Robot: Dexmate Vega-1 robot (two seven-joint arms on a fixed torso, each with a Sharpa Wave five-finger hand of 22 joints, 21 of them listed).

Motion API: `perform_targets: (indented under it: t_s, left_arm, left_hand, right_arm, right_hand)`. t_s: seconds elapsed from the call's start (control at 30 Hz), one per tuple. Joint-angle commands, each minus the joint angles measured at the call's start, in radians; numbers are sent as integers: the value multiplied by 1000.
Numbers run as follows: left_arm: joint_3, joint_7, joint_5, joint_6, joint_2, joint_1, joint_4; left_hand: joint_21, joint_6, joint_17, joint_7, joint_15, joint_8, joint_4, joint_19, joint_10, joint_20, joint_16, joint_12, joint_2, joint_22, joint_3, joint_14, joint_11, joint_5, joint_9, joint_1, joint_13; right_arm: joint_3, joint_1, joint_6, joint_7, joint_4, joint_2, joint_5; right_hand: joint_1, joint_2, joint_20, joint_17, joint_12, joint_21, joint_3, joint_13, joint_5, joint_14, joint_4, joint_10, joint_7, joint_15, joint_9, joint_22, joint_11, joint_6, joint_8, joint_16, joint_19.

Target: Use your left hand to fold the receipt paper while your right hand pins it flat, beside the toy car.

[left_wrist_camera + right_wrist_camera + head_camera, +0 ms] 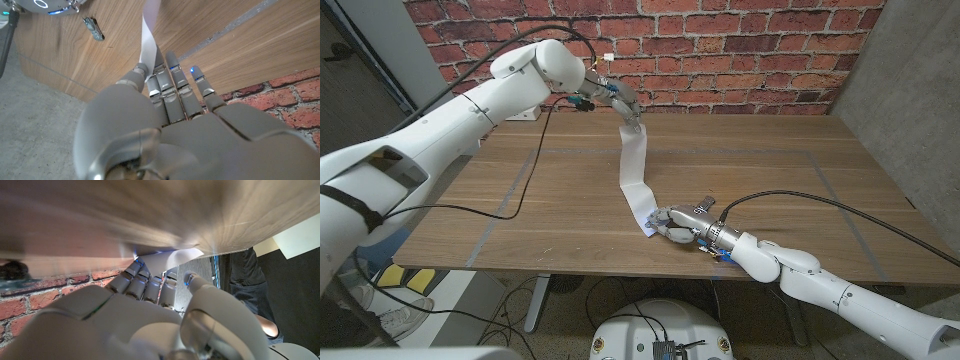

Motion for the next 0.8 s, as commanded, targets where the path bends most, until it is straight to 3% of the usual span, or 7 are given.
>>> perform_targets:
  t_s: [0.03,0.4,0.8]
  left_arm:
    - [78,-86,204,40,-5,-27,-132]
    - [143,-157,559,62,-17,9,-302]
    - [96,-165,842,0,-48,137,-386]
  left_hand:
    - [9,17,6,10,-81,2,1,8,-8,-8,6,9,-1,4,-3,6,-2,6,-3,10,9]
    - [15,18,8,2,-88,-4,7,9,-17,-9,2,20,0,4,-1,6,-6,6,-8,8,22]
    - [21,17,14,-9,-101,-4,12,10,-20,-22,1,33,1,4,-2,9,-18,5,-4,5,37]
  right_arm:
    - [-2,-3,-16,25,-8,-4,6]
    - [-1,-10,-19,25,-18,-10,7]
    - [-4,-14,-31,33,-31,-14,-6]
  right_hand:
    - [-7,1,110,10,3,4,0,2,-1,49,-4,44,-2,46,2,15,36,11,2,5,106]
    - [-9,1,109,11,0,2,0,3,-1,48,-5,42,-1,47,2,15,32,11,0,3,106]
    - [-11,2,109,13,-3,0,-1,3,-1,46,-6,41,-4,47,2,15,37,10,-1,0,107]
